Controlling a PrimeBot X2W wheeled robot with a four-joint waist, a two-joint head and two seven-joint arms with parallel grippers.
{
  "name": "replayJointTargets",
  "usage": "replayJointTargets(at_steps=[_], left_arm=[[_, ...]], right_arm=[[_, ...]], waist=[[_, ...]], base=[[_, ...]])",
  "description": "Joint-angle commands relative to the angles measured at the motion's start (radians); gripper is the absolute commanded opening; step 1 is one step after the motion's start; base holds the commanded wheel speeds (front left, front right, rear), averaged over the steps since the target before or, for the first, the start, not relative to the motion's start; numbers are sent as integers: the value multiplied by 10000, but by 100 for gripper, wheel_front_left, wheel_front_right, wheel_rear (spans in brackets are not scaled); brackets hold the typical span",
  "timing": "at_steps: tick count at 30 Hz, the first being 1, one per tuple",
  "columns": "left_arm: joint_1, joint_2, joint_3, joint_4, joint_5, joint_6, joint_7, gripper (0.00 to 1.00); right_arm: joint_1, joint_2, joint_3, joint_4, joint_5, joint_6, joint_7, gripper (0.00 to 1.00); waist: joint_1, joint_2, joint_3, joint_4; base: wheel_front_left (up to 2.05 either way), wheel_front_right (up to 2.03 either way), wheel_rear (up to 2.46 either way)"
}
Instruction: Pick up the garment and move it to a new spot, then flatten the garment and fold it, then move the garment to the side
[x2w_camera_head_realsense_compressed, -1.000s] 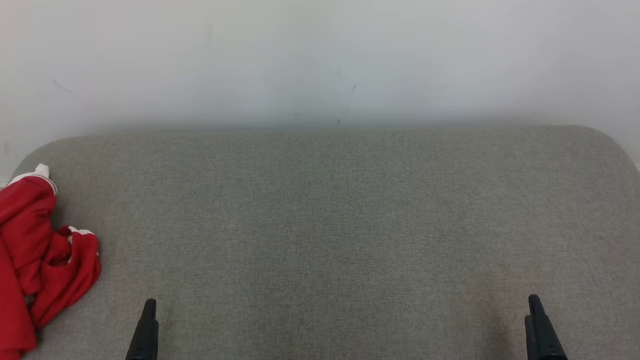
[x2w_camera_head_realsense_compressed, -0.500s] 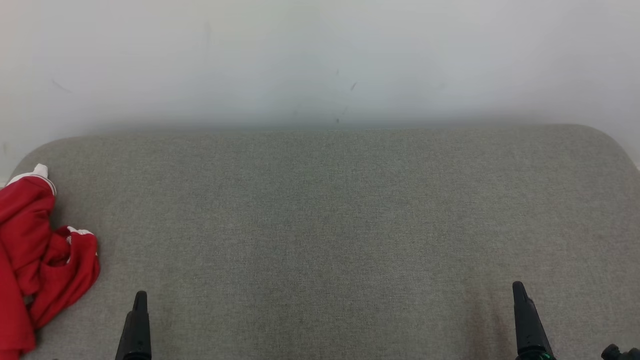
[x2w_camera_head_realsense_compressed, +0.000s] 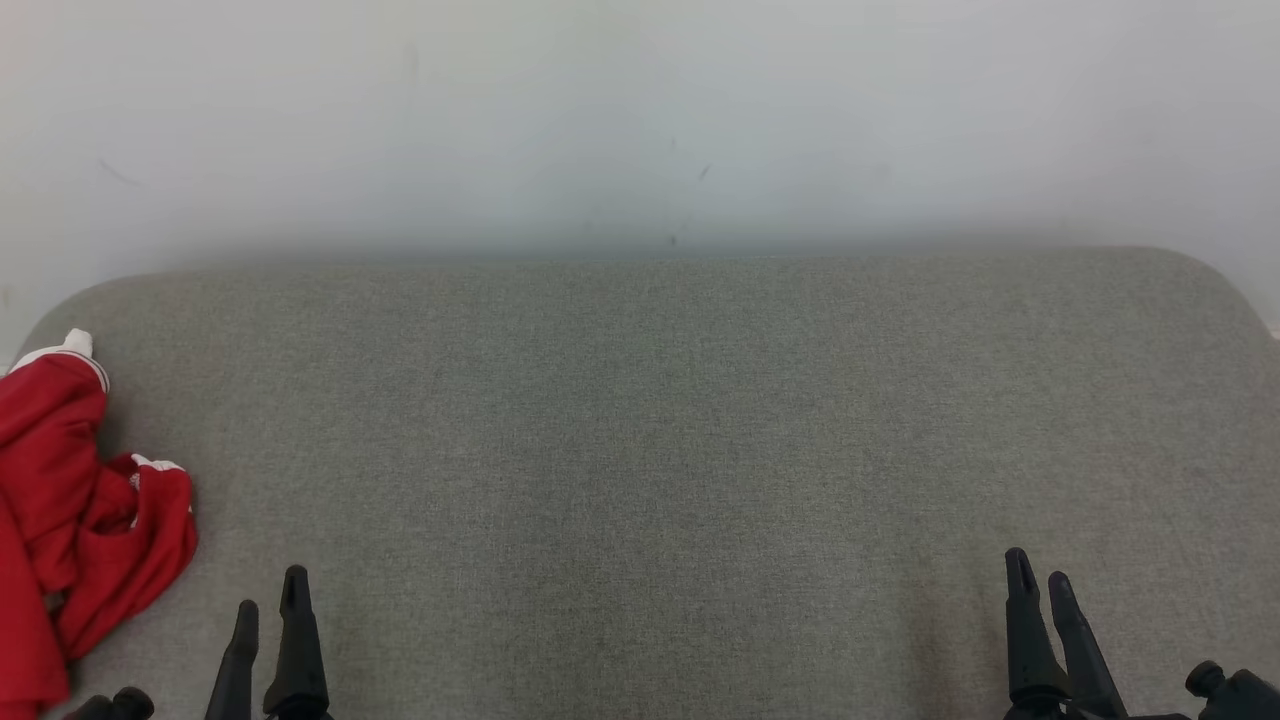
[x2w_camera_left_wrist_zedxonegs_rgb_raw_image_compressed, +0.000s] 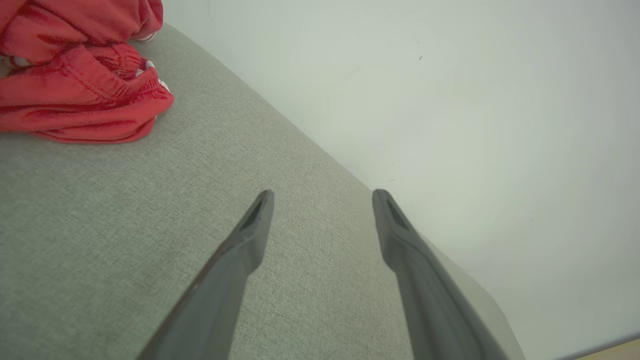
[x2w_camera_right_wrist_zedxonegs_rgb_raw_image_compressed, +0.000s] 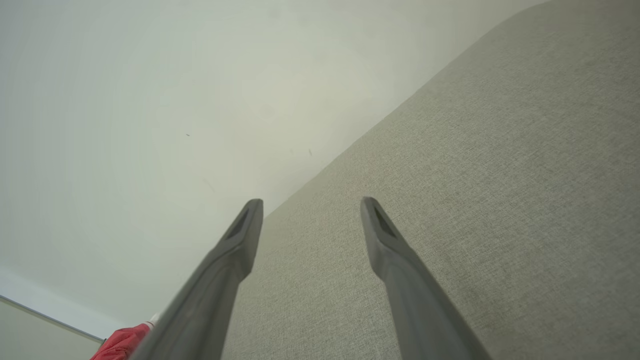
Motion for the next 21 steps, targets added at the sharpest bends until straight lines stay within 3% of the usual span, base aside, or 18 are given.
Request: replayJointTargets(at_steps=[1, 10, 21], left_arm=[[-118, 47, 37, -206, 631, 94, -138, 100], [-18, 67, -40, -375, 2350, 353, -446, 100], [60, 374, -244, -211, 3565, 466, -777, 100]], right_arm=[[-184, -34, 42, -74, -549, 51, -111, 100], [-257, -36, -22, 89, -1992, 56, -316, 100], [-304, -39, -198, 424, -3422, 61, -518, 100]], waist=[[-1, -1, 4, -4], [-1, -1, -18, -19], [-1, -1, -27, -15]], base=[[0, 0, 0], [0, 0, 0], [0, 0, 0]])
